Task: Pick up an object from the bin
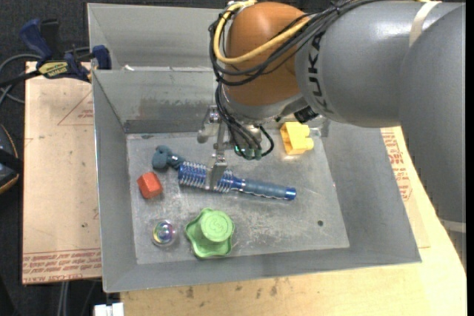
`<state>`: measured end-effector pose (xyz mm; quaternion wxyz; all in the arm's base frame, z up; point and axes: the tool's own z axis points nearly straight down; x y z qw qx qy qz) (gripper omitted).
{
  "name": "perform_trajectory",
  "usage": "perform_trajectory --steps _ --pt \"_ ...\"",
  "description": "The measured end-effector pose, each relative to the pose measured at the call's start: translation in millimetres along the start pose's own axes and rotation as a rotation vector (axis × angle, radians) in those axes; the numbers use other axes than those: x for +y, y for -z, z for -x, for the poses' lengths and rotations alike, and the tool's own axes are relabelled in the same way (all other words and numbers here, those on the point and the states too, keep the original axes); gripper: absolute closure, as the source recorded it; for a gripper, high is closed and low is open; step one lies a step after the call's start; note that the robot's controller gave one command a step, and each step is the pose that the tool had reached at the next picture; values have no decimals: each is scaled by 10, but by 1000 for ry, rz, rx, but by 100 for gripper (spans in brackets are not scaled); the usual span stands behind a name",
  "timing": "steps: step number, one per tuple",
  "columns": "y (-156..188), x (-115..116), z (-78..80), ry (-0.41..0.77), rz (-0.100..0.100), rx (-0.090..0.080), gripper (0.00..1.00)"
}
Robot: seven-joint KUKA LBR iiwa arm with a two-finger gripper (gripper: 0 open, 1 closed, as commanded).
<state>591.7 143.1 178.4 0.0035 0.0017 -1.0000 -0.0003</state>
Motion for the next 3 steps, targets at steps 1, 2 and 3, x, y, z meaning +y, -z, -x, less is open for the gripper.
perform_trajectory --steps 1,2,3 --pt "-1047 -230 113 -98 6 -13 0" --pt "-1006 -215 138 -97 4 -13 0" --pt "-986 -207 153 -97 3 -12 0"
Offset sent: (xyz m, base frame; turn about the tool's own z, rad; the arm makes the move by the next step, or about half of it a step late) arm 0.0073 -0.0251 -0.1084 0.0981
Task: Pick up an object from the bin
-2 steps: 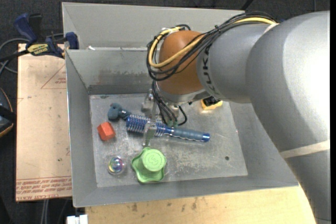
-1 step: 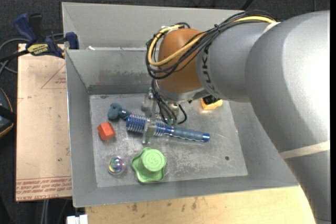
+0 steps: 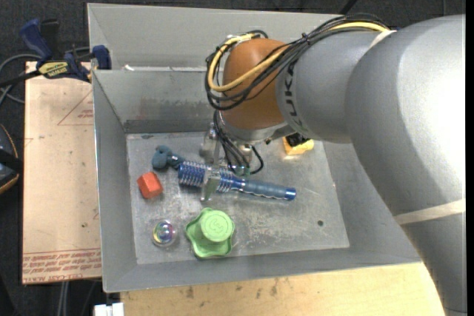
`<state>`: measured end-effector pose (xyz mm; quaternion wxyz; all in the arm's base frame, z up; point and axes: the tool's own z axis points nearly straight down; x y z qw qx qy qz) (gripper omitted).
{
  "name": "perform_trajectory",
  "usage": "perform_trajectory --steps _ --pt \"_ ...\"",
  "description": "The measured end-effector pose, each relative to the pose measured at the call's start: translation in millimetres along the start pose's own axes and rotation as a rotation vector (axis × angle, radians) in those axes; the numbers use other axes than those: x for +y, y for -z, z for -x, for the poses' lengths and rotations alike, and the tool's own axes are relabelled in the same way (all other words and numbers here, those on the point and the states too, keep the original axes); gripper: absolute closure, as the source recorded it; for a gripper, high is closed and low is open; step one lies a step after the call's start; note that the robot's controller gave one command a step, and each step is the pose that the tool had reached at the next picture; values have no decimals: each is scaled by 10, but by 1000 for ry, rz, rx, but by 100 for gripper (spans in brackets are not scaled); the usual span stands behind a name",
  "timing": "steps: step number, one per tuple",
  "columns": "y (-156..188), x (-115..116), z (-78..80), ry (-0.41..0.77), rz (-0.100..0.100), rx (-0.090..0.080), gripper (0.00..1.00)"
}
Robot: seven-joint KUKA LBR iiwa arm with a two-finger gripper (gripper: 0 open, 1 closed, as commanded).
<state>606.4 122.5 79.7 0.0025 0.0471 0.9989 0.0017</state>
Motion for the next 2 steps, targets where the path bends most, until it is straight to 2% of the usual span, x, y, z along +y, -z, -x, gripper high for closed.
perform_trajectory --steps 1,2 --pt "11 6 11 -1 -1 1 0" --pt "-12 18 -131 -77 5 -21 0"
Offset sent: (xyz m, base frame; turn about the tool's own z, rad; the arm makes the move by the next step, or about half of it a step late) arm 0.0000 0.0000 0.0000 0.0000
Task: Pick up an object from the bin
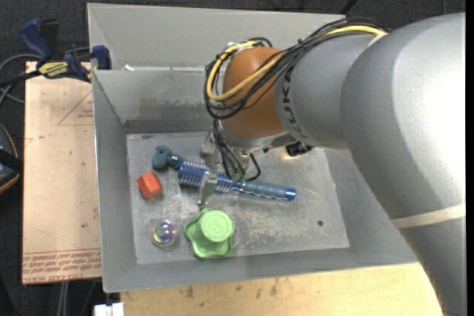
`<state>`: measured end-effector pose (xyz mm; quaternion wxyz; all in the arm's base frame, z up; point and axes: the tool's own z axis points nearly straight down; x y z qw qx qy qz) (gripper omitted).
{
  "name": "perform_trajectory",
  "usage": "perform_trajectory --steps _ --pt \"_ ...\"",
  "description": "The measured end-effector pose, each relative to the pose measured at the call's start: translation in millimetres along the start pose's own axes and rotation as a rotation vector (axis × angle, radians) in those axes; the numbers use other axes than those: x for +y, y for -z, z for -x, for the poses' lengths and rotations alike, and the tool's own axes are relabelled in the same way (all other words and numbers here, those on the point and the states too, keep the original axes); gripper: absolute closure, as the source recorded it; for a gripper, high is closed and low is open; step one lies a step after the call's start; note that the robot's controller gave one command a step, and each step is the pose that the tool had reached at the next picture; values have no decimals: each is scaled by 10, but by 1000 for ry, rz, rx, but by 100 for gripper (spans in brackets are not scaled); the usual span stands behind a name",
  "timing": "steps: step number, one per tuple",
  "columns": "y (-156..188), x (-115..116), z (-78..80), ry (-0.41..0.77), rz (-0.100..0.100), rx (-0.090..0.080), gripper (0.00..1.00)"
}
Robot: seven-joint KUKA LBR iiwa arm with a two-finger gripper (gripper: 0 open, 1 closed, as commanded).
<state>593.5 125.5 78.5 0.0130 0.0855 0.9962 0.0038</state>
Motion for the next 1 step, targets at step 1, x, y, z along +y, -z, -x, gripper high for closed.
perform_trajectory --steps 1 --pt "4 8 -11 -1 0 7 100"
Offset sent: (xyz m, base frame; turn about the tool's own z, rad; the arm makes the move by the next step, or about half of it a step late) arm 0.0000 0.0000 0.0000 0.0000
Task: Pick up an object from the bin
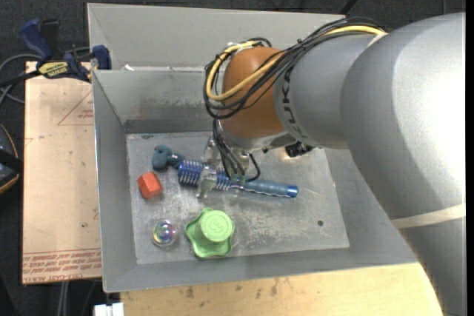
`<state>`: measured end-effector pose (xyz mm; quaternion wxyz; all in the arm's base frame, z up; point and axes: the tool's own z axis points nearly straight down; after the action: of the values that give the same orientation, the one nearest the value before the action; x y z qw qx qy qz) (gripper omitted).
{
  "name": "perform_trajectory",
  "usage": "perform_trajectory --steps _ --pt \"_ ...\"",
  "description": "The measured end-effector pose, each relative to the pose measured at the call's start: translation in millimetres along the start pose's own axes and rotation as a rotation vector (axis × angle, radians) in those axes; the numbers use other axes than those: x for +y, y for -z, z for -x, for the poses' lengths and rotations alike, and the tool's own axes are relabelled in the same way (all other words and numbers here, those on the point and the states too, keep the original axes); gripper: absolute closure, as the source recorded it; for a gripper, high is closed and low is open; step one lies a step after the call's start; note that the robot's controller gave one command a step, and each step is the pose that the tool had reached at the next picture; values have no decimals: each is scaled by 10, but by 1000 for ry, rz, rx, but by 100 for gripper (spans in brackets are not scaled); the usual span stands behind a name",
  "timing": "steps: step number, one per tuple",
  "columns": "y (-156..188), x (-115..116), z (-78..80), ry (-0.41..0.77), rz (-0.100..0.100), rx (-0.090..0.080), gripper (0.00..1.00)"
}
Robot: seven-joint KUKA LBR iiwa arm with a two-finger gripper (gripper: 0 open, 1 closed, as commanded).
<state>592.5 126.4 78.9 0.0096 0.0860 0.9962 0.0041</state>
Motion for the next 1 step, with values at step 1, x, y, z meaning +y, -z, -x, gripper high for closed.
perform_trajectory --steps 1 --pt "40 3 17 0 -7 13 100"
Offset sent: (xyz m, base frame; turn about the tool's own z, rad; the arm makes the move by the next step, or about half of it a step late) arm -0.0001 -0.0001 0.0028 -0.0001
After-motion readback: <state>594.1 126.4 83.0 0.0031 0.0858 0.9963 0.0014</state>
